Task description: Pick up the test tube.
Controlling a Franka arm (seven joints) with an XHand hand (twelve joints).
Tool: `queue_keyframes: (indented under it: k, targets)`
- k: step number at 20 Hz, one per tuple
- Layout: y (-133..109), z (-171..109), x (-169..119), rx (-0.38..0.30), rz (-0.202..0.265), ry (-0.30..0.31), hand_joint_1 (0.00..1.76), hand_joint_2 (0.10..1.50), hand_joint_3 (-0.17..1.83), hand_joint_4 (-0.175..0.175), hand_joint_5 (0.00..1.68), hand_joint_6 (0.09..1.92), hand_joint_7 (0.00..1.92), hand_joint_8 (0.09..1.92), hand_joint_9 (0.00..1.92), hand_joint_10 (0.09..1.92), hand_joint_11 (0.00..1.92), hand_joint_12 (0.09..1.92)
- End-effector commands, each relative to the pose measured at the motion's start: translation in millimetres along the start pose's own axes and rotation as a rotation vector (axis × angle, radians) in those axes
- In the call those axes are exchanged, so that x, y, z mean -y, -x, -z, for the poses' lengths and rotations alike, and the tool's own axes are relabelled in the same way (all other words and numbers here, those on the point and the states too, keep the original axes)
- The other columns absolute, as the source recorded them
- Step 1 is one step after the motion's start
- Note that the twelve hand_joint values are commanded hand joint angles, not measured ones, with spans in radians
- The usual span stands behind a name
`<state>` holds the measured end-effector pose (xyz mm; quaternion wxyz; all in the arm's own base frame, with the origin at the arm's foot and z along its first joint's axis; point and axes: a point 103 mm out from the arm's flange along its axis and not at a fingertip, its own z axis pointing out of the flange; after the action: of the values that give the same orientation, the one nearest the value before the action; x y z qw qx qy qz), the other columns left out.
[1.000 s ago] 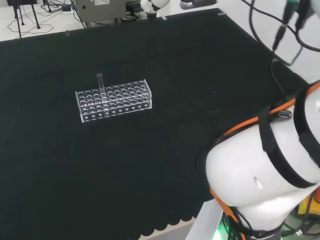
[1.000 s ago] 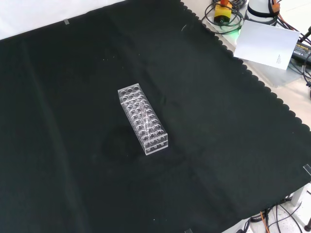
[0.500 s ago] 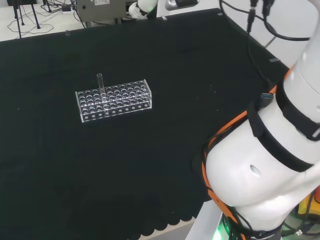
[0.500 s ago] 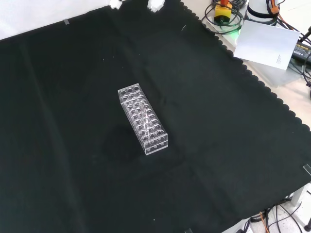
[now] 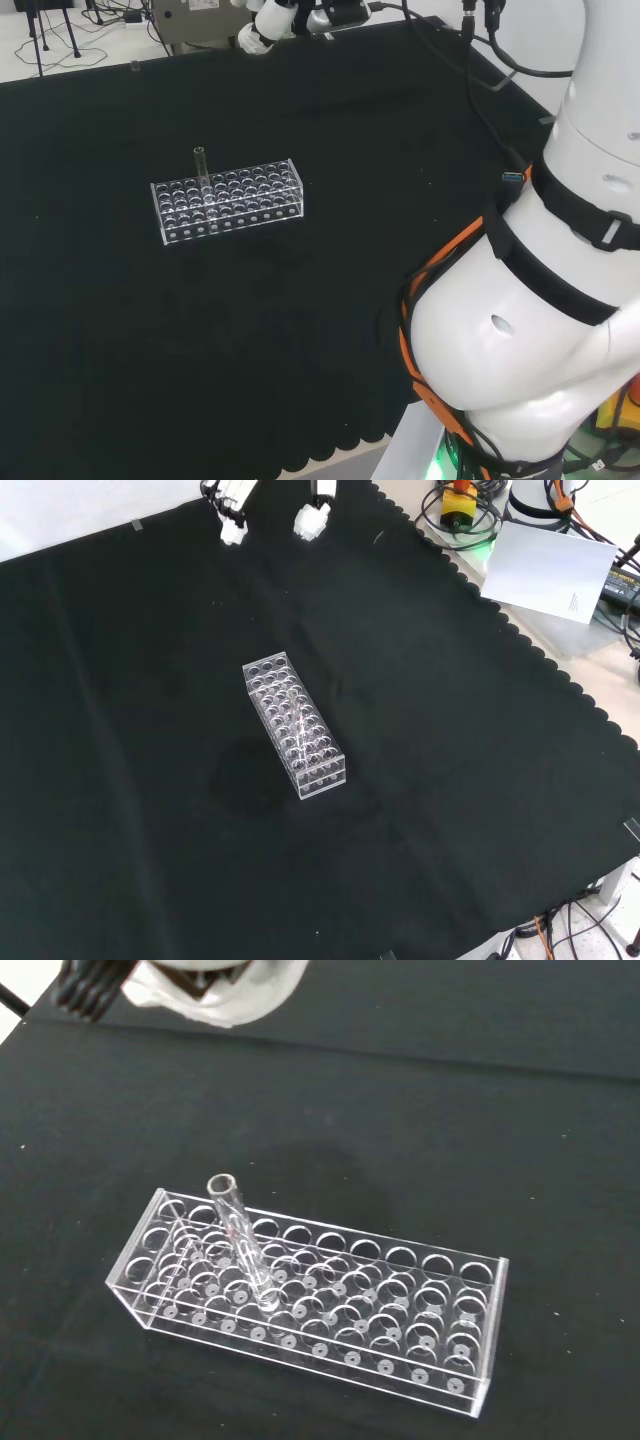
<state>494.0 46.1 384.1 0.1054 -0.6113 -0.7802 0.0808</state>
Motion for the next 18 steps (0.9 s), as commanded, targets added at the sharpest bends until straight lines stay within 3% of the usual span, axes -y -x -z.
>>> queue_keyframes:
  k: [1, 8, 18]
  targets:
    - [-19, -23, -41, 0.008, 0.068, -0.061, 0.89, 0.67, 0.69, -0.147, 0.41, 0.23, 0.52, 0.91, 0.44, 0.95, 0.23, 1.49]
    - [-26, -45, -64, 0.013, 0.096, -0.123, 0.90, 0.67, 0.71, -0.151, 0.32, 0.49, 0.53, 0.91, 0.46, 0.94, 0.24, 1.49]
    - [-33, -84, -93, 0.033, 0.126, -0.230, 0.90, 0.67, 0.71, -0.154, 0.31, 0.58, 0.55, 0.91, 0.47, 0.94, 0.24, 1.49]
